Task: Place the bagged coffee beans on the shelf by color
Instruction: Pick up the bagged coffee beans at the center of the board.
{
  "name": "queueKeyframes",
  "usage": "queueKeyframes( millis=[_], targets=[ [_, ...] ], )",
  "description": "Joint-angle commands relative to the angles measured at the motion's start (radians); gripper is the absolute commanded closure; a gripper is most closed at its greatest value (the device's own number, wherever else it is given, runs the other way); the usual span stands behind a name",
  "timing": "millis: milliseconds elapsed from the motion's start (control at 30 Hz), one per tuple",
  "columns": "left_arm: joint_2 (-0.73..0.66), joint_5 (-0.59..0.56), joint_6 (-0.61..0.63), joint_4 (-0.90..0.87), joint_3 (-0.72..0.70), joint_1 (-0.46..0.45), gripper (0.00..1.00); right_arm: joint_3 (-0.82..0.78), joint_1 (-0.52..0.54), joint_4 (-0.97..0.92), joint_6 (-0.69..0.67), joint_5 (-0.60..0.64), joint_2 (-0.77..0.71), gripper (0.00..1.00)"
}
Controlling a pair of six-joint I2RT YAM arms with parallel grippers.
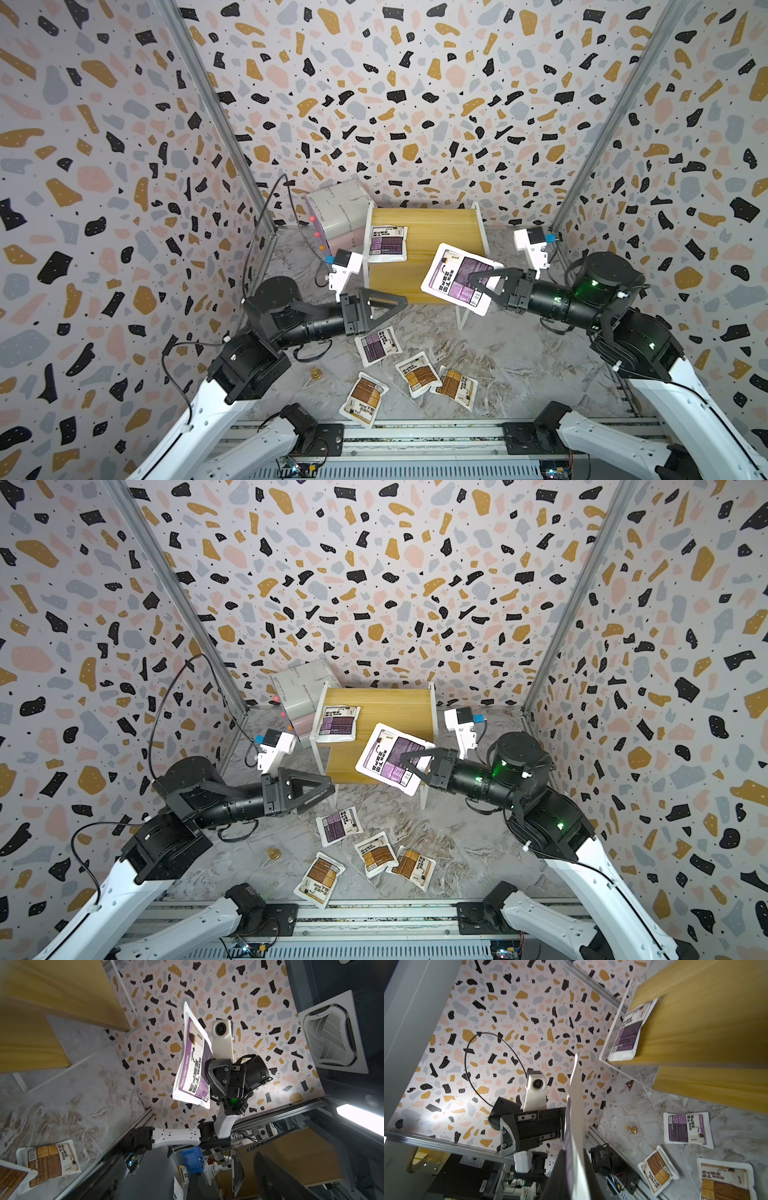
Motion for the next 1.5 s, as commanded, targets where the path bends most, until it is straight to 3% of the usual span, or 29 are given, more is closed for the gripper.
queueKeyframes(
  millis=[0, 300, 433, 600, 700, 1000, 1167, 1300, 1467],
  targets=[
    [0.086, -0.134, -0.017, 0.154, 0.038, 0.002, 0.0, 0.063, 0.0, 0.081, 0.002, 0.13, 0.062, 0.95],
    [0.222, -0.122, -0.022, 0.256, 0.109, 0.002, 0.0, 0.111, 0.0, 0.241, 0.087, 0.077, 0.181, 0.95],
    [0.247, -0.112, -0.021, 0.289, 0.112, 0.002, 0.07, 0.111, 0.0, 0.287, 0.118, 0.046, 0.21, 0.94],
    [0.266, -0.124, -0.019, 0.31, 0.111, 0.002, 0.22, 0.108, 0.002, 0.328, 0.149, 0.013, 0.235, 0.94],
    [0.282, -0.125, -0.019, 0.325, 0.12, 0.002, 0.37, 0.087, 0.002, 0.349, 0.167, 0.006, 0.233, 0.94],
    [0.33, -0.129, -0.027, 0.378, 0.143, 0.002, 0.49, 0.022, 0.002, 0.361, 0.181, 0.01, 0.195, 0.93],
    [0.352, -0.124, -0.039, 0.404, 0.146, 0.002, 0.67, -0.015, 0.002, 0.363, 0.187, 0.018, 0.171, 0.91],
    [0.354, -0.119, -0.039, 0.397, 0.143, 0.004, 0.77, -0.022, 0.002, 0.352, 0.18, 0.015, 0.164, 0.83],
    [0.36, -0.075, -0.033, 0.356, 0.161, 0.022, 0.81, -0.011, 0.002, 0.295, 0.142, 0.0, 0.157, 0.55]
  ],
)
